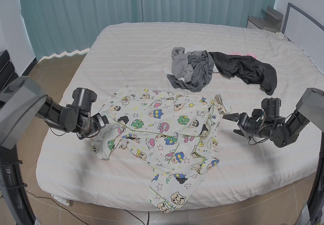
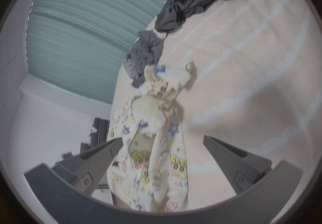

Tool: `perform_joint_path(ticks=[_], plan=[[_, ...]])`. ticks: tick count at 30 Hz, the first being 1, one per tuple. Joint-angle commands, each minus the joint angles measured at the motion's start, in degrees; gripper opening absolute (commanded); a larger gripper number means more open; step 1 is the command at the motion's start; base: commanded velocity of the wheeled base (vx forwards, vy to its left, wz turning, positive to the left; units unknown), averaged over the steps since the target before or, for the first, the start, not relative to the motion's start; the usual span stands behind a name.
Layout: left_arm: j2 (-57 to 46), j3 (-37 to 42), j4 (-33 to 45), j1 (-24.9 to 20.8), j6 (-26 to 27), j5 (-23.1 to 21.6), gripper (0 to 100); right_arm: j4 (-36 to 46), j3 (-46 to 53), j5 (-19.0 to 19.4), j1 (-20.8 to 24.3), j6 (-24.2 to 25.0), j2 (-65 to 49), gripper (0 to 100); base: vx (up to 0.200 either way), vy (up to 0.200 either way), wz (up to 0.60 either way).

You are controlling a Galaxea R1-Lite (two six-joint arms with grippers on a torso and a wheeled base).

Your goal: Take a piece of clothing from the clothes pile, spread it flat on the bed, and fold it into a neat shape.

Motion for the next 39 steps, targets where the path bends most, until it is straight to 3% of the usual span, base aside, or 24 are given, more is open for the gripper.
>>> perform_joint_path(ticks=[1,11,17,24,35,39], plan=[[-19.54,10.39,3.81,1.18,-7.15,-1.06,100,-7.59,8.80,5.43,4.84,-3.51,0.07,100,0.000,0.000,0.00],[-32.02,24.54,-0.76,-1.98,-18.49,-5.45,100,-6.97,7.48,5.17,9.24,-3.51,3.06,100,0.000,0.000,0.00],[-33.69,30.60,-7.53,-2.16,-18.84,-5.36,100,-6.88,6.77,4.90,8.36,-3.51,3.24,100,0.000,0.000,0.00],[-33.25,32.45,-12.10,-2.16,-18.67,-5.10,100,-6.97,5.90,3.50,6.42,-4.92,3.68,100,0.000,0.000,0.00],[-33.07,33.33,-12.63,-2.07,-18.75,-5.10,100,-6.71,4.14,3.41,5.54,-6.50,6.67,100,0.000,0.000,0.00],[-33.07,33.33,-12.63,-2.07,-18.84,-5.10,100,-1.96,0.71,3.41,5.28,-6.85,7.98,100,0.000,0.000,0.00]])
